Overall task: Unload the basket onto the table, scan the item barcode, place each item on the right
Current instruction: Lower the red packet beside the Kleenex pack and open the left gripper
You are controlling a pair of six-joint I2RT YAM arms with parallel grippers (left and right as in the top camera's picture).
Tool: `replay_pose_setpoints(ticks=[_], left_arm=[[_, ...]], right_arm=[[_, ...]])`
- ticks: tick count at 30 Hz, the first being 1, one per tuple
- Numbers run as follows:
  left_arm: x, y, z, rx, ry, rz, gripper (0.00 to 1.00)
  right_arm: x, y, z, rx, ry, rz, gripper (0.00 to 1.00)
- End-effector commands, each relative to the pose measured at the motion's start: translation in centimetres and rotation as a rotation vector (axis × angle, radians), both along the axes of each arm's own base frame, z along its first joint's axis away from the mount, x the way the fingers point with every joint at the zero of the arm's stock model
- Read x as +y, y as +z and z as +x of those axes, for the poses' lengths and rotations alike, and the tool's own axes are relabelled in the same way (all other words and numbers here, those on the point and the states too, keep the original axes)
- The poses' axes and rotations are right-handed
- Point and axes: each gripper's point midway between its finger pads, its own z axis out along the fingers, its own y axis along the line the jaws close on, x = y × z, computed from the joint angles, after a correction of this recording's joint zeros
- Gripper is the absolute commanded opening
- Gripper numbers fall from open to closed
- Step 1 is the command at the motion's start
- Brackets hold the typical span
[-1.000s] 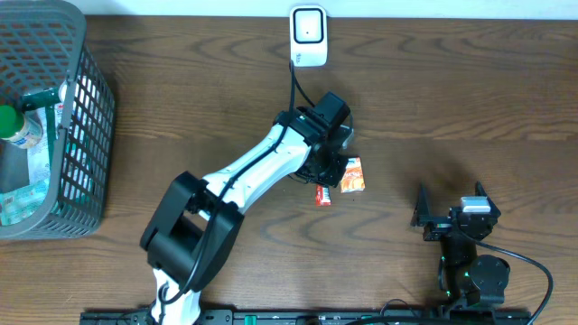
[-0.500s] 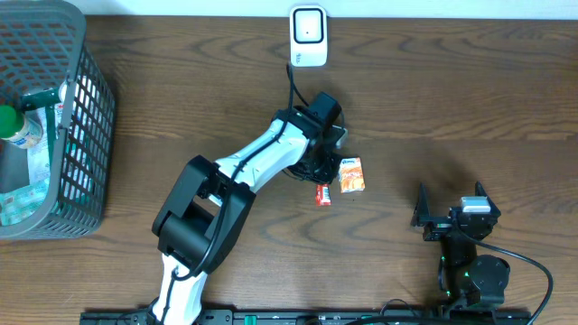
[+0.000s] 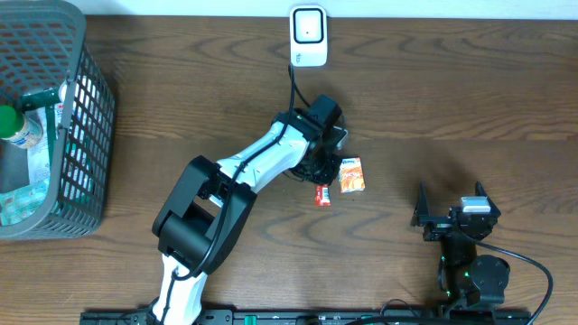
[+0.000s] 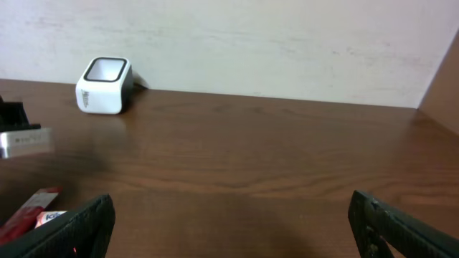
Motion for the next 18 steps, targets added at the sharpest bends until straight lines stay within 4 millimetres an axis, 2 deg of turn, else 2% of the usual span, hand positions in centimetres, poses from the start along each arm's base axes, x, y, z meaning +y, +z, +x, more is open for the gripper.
replay_pose_setpoints(ticks=[1, 9, 15, 18], left_arm=[[1.1, -2.0, -0.8, 0.007, -0.012, 0.045, 0.07], [1.0, -2.0, -0.7, 0.007, 0.009, 0.041, 0.07], [-0.1, 1.9, 0.8, -0.080, 0.010, -0.024, 0.07], [-0.1, 3.9, 1.7, -0.143, 0.020, -0.036, 0.07]], right_arm=[[-0.2, -0.1, 0.0, 0.002, -0.005, -0.005, 0.99], [-0.2, -0.1, 0.0, 0.002, -0.005, -0.005, 0.99], [-0.2, -0.1, 0.0, 0.002, -0.005, -0.005, 0.99], [-0.2, -0.1, 0.0, 0.002, -0.005, -0.005, 0.99]])
